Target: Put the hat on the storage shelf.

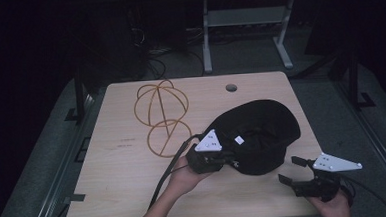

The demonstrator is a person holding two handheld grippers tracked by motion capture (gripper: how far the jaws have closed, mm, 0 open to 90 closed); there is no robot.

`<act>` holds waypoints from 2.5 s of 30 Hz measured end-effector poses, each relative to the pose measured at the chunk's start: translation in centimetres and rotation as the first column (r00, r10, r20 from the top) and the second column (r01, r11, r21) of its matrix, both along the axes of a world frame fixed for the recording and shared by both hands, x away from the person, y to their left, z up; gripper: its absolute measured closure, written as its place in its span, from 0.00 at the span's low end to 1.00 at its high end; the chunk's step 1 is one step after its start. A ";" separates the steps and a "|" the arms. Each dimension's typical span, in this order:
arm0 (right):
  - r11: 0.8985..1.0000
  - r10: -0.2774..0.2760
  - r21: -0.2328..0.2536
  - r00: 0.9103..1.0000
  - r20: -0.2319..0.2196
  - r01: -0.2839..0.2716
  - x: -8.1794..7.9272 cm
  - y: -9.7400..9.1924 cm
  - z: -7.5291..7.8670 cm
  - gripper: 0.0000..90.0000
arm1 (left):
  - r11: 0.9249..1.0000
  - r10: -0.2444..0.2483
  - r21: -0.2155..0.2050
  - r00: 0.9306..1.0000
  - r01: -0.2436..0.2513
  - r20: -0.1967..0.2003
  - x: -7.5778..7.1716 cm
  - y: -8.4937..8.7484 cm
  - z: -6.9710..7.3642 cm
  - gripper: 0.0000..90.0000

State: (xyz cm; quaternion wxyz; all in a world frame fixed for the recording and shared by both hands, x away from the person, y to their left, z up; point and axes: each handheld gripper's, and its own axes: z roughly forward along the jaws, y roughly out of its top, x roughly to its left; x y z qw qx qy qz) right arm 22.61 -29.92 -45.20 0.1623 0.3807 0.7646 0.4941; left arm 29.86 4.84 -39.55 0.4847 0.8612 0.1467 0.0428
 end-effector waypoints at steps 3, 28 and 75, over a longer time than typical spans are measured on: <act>1.000 -0.013 -0.005 1.000 0.013 0.013 0.6 0.7 0.2 0.16 | 0.999 0.003 -0.035 1.000 -0.004 -0.024 0.1 0.5 -0.1 0.91; 0.999 0.024 0.031 0.999 0.031 -0.024 3.9 2.2 -0.8 0.82 | 0.997 0.003 -0.079 0.999 -0.007 -0.049 0.3 2.1 -0.4 0.92; 0.996 0.048 0.067 0.981 0.187 -0.061 2.4 0.6 7.8 0.98 | 0.990 0.139 -0.003 0.990 -0.139 0.010 -3.0 10.5 -1.1 0.56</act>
